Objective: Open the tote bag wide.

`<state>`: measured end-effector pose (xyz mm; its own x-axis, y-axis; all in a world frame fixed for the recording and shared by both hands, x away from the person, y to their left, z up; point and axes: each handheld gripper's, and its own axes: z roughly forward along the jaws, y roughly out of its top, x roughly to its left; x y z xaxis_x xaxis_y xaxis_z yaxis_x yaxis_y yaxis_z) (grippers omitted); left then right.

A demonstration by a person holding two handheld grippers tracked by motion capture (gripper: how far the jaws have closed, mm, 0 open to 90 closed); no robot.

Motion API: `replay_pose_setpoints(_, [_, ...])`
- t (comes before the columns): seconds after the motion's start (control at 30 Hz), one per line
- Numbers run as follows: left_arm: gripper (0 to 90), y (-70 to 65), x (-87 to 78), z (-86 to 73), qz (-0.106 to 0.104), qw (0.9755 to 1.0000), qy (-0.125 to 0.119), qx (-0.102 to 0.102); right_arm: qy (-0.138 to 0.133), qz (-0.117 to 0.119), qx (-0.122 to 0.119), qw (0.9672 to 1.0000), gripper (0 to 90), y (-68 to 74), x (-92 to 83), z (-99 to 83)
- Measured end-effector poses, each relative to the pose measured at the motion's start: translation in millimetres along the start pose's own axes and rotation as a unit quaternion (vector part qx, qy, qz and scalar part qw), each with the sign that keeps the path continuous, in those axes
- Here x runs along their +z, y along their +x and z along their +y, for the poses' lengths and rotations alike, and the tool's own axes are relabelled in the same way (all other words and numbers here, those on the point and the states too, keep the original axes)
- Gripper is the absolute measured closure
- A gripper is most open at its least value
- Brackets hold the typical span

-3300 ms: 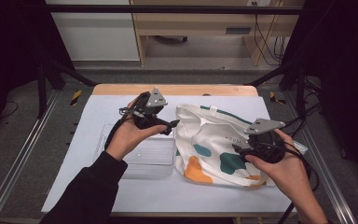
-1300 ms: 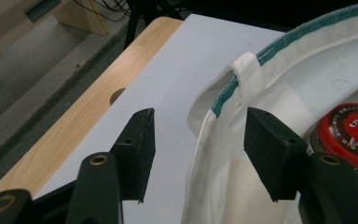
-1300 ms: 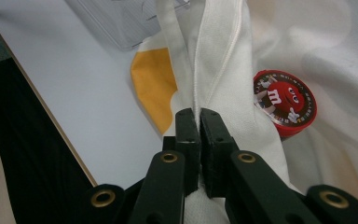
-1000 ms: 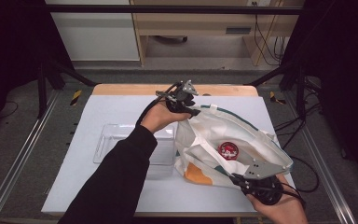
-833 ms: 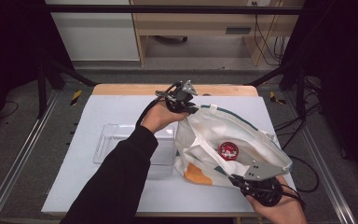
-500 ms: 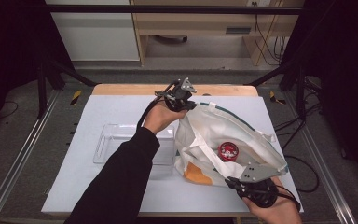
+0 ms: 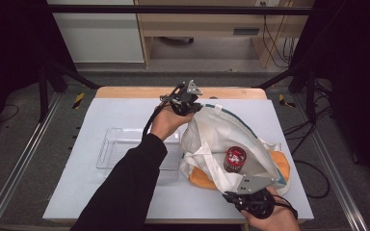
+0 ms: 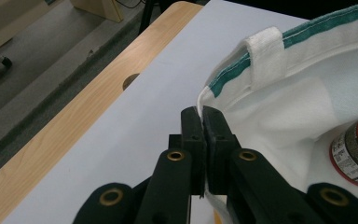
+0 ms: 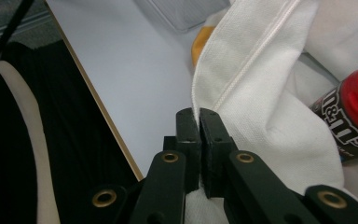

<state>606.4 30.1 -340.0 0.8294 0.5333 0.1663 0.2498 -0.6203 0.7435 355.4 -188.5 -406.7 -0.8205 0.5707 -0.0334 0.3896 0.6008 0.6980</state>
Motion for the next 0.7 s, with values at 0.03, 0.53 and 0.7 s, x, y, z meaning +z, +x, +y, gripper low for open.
replay_pose_setpoints(0.03, [88.6, 0.0, 1.2, -1.2, 0.000, 1.0000, 0.000, -0.001, 0.003, -0.001, -0.001, 1.0000, 88.0, 0.1, 2.3, -1.0])
replay_pose_setpoints(0.53, [88.6, -4.3, 11.5, -11.3, 0.003, 0.9999, 0.010, 0.000, 0.020, 0.007, 0.021, 0.9996, 88.1, -11.8, 22.1, -16.5])
replay_pose_setpoints(0.7, [88.4, -9.0, 11.1, -17.3, 0.006, 1.0000, 0.006, -0.002, 0.023, 0.006, 0.025, 0.9994, 87.8, -12.3, 25.0, -18.5])
